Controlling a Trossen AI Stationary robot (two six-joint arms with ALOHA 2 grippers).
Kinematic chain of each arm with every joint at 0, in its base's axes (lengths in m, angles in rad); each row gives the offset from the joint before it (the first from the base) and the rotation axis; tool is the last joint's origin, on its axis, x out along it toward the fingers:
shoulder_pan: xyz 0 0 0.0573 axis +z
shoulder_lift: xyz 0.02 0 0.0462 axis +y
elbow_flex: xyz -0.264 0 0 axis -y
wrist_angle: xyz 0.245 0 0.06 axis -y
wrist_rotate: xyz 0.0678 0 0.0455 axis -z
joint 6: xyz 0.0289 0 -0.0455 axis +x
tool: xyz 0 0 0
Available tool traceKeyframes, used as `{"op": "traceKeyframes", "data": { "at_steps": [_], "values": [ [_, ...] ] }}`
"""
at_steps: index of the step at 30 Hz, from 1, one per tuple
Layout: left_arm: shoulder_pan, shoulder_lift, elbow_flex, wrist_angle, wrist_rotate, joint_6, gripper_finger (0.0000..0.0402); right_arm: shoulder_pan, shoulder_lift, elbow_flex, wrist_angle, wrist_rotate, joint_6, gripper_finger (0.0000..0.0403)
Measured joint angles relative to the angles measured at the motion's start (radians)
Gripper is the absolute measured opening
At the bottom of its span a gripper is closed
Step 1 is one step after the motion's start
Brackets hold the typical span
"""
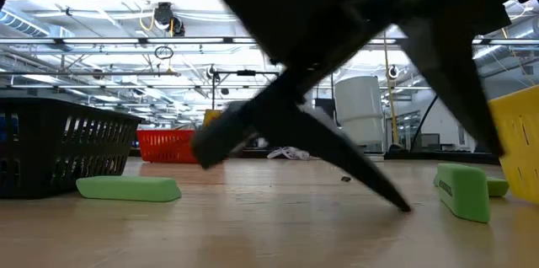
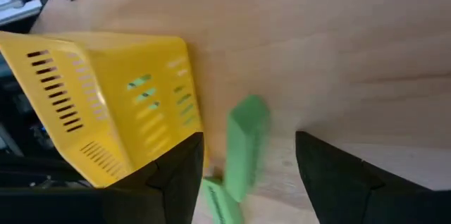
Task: Pick & Place School Supplies
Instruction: Put the green eraser into the yellow bin
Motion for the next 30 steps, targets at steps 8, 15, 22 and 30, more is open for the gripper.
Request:
{"op": "traceKeyframes", "data": {
  "at_steps": [8, 15, 22, 30],
  "values": [
    [0.014, 0.054, 0.121, -0.077, 0.030, 0.019, 0.0151, 0.000, 0.000, 0.000, 0.001, 0.000, 0.011, 0.0249],
    [0.032, 0.052, 0.118, -0.129, 0.063, 0.035, 0.0048, 0.000, 0.000, 0.000, -0.002, -0.001, 0.014, 0.0249],
    [0.032, 0.051, 0.118, -0.135, -0.003, -0.030, 0.0031, 0.000, 0.000, 0.000, -0.002, -0.002, 0.012, 0.0249],
    [0.000, 0.031, 0.117, -0.182, -0.264, -0.268, 0.0031, 0.000, 0.000, 0.000, -0.002, -0.002, 0.007, 0.0249]
  ]
}}
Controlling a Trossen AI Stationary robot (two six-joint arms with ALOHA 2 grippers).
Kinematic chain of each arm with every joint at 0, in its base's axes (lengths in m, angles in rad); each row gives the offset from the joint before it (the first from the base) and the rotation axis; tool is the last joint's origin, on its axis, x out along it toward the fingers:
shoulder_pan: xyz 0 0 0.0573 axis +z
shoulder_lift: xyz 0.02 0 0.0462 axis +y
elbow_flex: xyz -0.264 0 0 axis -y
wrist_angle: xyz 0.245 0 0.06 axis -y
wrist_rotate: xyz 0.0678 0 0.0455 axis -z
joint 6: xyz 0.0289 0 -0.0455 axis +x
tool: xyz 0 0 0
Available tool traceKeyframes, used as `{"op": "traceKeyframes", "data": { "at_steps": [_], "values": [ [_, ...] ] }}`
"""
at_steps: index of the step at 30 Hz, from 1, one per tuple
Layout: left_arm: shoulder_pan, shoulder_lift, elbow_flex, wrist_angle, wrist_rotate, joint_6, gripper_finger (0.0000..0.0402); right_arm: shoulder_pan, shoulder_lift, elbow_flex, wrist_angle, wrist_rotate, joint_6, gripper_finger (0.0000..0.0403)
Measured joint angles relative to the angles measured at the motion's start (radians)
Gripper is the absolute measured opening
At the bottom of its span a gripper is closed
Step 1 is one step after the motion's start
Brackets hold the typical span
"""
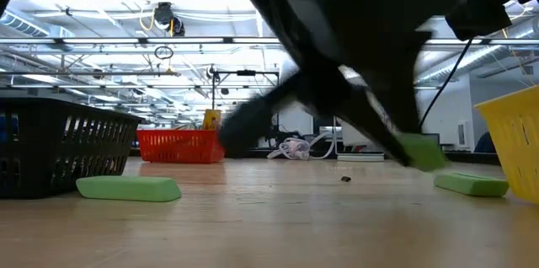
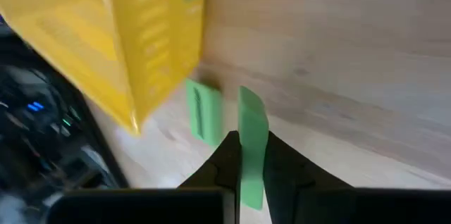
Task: Pick & Place School Supplies
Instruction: Put the green eraser into the yellow bin
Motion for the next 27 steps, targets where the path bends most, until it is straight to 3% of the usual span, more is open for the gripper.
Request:
{"op": "traceKeyframes", "data": {
  "at_steps": [8, 12, 15, 19, 23, 27],
  "values": [
    [0.000, -0.130, -0.001, -0.097, 0.033, -0.295, 0.0031, 0.000, 0.000, 0.000, 0.004, 0.000, -0.015, 0.0249],
    [0.002, -0.180, -0.001, 0.044, 0.263, -0.391, 0.0031, 0.000, 0.000, 0.000, 0.011, 0.005, -0.051, 0.0244],
    [0.005, -0.184, 0.000, 0.161, 0.425, -0.442, 0.0031, 0.000, 0.000, 0.000, 0.018, 0.086, -0.113, 0.0235],
    [0.008, -0.183, -0.033, 0.274, 0.488, -0.481, 0.0031, -0.001, -0.014, 0.000, 0.018, 0.236, -0.210, 0.0222],
    [0.011, -0.181, -0.105, 0.409, 0.527, -0.541, 0.0031, 0.004, -0.077, -0.001, -0.026, 0.183, -0.268, 0.0210],
    [0.008, -0.181, -0.176, 0.546, 0.532, -0.568, 0.0031, 0.079, -0.250, -0.001, -0.133, 0.131, -0.237, 0.0199]
  ]
}}
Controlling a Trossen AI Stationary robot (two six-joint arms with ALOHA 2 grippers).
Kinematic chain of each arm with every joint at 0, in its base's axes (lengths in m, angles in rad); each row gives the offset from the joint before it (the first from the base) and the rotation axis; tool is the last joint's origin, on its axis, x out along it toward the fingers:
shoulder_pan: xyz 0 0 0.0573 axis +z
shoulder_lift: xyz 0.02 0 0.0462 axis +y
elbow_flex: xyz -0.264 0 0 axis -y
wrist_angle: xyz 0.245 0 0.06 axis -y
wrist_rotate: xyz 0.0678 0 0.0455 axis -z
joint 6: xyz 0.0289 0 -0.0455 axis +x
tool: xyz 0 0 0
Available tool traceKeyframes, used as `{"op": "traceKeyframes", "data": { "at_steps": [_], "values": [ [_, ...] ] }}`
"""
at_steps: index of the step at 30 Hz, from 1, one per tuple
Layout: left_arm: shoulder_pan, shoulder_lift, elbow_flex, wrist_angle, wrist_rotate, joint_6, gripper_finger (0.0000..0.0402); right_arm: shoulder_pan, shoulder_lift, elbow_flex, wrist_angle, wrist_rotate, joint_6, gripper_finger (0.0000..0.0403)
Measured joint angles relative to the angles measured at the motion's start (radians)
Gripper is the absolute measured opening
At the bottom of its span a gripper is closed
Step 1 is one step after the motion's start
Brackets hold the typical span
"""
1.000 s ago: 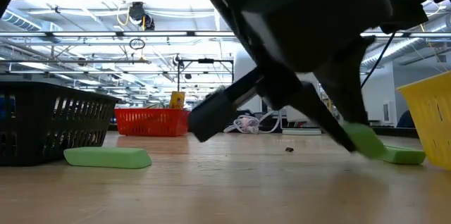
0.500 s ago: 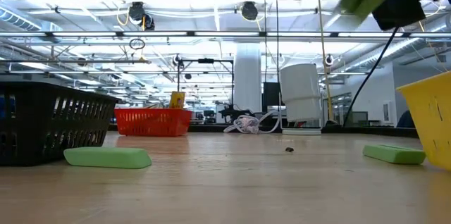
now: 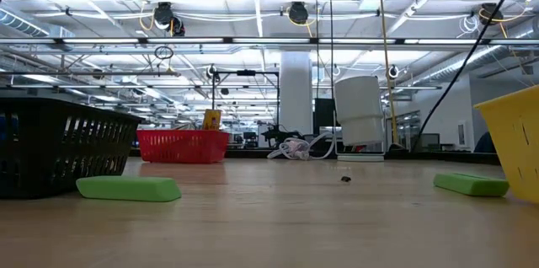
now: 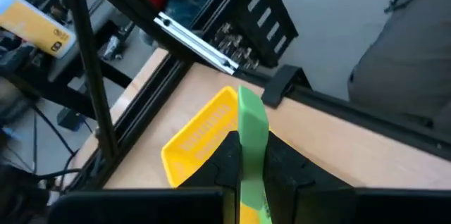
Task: Pick & Place School Supplies
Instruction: Put the green eraser into the yellow bin
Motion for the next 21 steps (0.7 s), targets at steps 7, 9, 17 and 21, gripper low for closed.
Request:
{"op": "traceKeyframes", "data": {
  "at_steps": [7, 9, 17, 21],
  "values": [
    [0.010, 0.000, -0.026, 0.147, 0.077, -0.063, 0.0031, 0.193, -0.340, -0.092, -0.047, 0.129, -0.059, 0.0194],
    [0.026, 0.000, -0.026, 0.165, 0.140, -0.110, 0.0031, 0.215, -0.430, -0.156, -0.012, 0.131, -0.083, 0.0194],
    [0.082, 0.042, -0.024, 0.207, 0.293, -0.306, 0.0031, 0.261, -0.794, -0.401, 0.112, 0.141, -0.178, 0.0192],
    [0.084, 0.087, -0.026, 0.207, 0.323, -0.372, 0.0031, 0.267, -0.908, -0.440, 0.103, 0.162, -0.217, 0.0192]
  ]
}}
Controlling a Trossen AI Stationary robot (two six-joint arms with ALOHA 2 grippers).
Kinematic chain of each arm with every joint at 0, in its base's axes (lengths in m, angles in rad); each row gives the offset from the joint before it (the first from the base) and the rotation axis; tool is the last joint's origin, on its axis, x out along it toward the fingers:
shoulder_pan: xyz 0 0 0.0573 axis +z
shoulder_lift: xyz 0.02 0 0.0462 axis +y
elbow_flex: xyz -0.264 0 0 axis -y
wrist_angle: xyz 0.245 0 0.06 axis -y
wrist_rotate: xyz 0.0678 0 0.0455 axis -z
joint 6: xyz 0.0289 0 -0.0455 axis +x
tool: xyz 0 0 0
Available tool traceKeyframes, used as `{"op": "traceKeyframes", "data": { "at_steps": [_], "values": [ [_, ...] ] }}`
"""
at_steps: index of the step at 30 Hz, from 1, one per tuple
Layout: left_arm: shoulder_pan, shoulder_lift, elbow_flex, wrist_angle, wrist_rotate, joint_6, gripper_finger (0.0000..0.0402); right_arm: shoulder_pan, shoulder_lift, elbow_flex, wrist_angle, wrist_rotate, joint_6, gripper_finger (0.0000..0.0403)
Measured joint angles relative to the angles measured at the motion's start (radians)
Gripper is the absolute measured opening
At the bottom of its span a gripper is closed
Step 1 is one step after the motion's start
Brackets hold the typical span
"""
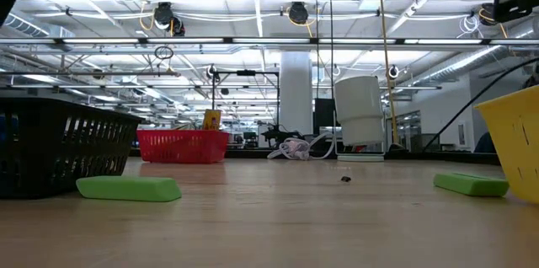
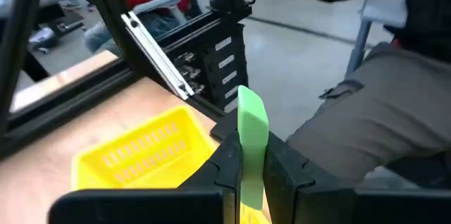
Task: Pick & Place School Supplies
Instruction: Put the green eraser into the yellow bin
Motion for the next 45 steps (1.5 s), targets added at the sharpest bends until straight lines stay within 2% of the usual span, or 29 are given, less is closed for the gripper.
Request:
{"op": "traceKeyframes", "data": {
  "at_steps": [9, 14, 22, 25, 30, 37, 40, 45],
  "values": [
    [0.040, 0.083, 0.055, 0.038, -0.003, -0.048, 0.0031, 0.001, 0.007, -0.003, 0.008, 0.066, -0.026, 0.0191],
    [0.067, 0.105, 0.081, 0.002, 0.001, -0.046, 0.0031, 0.001, 0.008, -0.003, 0.005, 0.073, -0.018, 0.0192],
    [0.072, 0.107, 0.101, -0.086, 0.074, -0.067, 0.0034, 0.001, 0.008, -0.003, 0.006, 0.074, -0.019, 0.0191],
    [0.068, 0.107, 0.100, -0.090, 0.108, -0.068, 0.0071, 0.001, 0.008, -0.003, 0.006, 0.074, -0.018, 0.0192],
    [0.067, 0.107, 0.100, -0.082, 0.106, -0.089, 0.0139, 0.001, 0.008, -0.003, 0.006, 0.074, -0.018, 0.0192],
    [0.067, 0.106, 0.106, -0.083, 0.083, -0.073, 0.0180, 0.001, 0.008, -0.003, 0.006, 0.074, -0.018, 0.0190],
    [0.067, 0.069, 0.107, -0.152, 0.064, -0.021, 0.0182, 0.001, 0.008, -0.003, 0.005, 0.074, -0.017, 0.0190],
    [0.059, -0.062, 0.111, -0.488, -0.101, 0.077, 0.0183, 0.001, 0.008, -0.002, -0.008, 0.074, 0.005, 0.0189]
  ]
}}
